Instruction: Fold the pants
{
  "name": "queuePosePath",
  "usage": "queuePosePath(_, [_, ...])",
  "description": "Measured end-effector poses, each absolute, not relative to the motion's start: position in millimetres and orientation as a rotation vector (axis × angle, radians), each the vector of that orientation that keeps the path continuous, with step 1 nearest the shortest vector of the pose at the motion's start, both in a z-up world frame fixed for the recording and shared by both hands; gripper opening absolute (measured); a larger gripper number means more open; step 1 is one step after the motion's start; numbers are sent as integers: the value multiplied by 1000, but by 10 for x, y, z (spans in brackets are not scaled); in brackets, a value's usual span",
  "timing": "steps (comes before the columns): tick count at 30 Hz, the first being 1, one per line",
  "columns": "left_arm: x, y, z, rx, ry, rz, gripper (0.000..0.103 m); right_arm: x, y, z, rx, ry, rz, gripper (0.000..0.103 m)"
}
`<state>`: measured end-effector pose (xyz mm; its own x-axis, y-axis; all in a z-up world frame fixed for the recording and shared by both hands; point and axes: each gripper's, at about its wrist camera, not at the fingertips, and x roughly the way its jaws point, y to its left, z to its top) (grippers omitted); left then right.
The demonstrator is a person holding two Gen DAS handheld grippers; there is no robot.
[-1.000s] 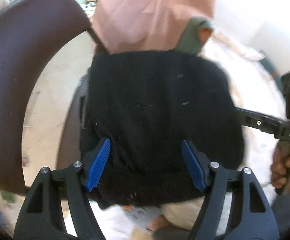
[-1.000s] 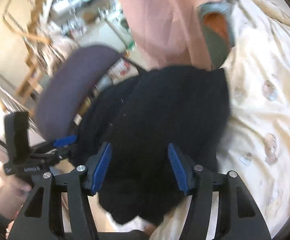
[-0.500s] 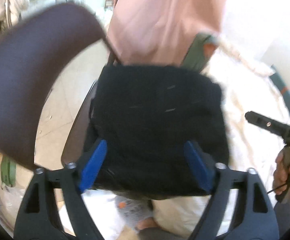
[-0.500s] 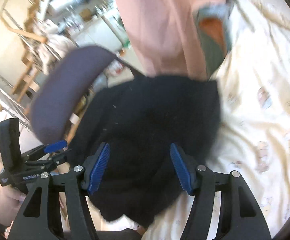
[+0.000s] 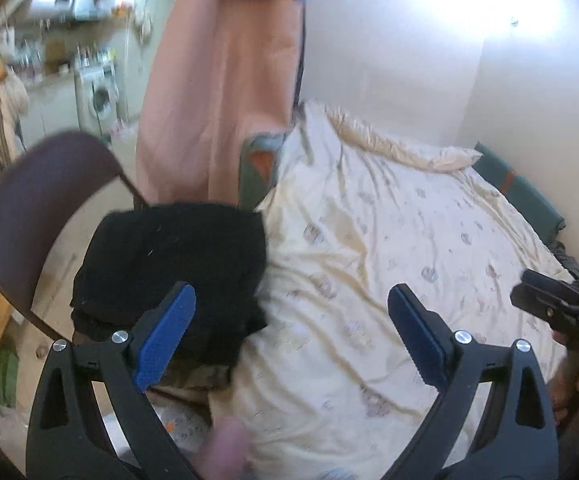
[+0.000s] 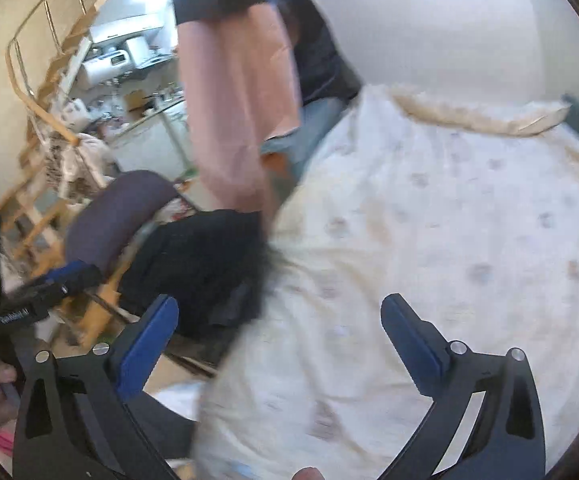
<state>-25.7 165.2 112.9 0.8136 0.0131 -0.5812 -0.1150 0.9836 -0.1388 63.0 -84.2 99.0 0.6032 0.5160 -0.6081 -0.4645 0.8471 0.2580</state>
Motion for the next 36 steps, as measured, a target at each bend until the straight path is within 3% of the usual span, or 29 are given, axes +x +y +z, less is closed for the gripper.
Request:
queuePosePath(4, [-302, 1029, 1034, -114, 554, 58, 103, 415, -1266, 975, 62, 690, 502, 103])
queuePosePath(13, [-170, 380, 326, -122, 646, -22, 103, 139, -1774, 447, 61, 684, 385, 103])
queuePosePath(18, [-163, 360, 282, -114, 616, 11, 103, 148, -1904, 165, 60, 673, 299, 103])
queuePosePath(36, [-108, 284, 214, -62, 619, 47, 103, 186, -1961, 111, 29, 609, 207, 103])
